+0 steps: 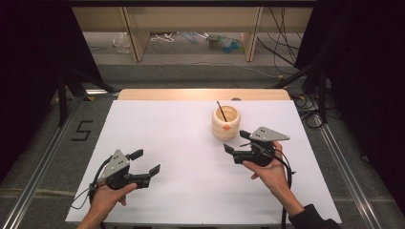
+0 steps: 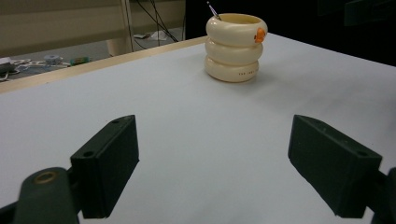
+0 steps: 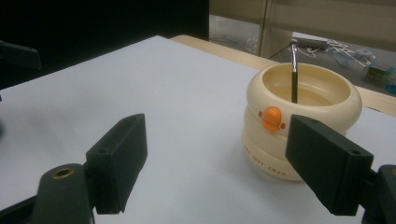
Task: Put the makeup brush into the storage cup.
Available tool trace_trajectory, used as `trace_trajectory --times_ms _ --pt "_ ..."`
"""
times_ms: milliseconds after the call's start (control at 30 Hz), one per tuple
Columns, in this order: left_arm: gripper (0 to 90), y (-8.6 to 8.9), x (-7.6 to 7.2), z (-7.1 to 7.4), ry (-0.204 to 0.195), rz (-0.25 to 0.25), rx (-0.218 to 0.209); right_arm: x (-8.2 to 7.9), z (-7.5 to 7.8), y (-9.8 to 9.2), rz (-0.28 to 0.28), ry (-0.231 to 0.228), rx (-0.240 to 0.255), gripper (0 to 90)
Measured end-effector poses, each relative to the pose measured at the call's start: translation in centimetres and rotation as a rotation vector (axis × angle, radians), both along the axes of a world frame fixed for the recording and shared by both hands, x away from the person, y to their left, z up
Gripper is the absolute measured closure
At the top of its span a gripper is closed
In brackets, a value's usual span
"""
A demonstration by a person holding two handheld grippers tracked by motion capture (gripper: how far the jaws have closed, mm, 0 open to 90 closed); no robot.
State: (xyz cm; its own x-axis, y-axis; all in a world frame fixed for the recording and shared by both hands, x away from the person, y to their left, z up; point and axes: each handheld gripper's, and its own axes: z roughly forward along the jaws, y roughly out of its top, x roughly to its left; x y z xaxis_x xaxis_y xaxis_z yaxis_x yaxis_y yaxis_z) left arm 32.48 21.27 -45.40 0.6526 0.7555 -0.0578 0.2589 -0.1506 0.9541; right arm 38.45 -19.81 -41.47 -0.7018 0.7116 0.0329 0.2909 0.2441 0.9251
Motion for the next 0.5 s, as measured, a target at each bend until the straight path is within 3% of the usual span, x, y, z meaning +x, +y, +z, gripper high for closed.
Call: trace_trajectory --times_ms 500 --pt "16.3 0.0 -0.1 0.0 0.004 0.007 0.001 -1.4 -0.6 -0.5 0.009 -0.005 0.003 18.4"
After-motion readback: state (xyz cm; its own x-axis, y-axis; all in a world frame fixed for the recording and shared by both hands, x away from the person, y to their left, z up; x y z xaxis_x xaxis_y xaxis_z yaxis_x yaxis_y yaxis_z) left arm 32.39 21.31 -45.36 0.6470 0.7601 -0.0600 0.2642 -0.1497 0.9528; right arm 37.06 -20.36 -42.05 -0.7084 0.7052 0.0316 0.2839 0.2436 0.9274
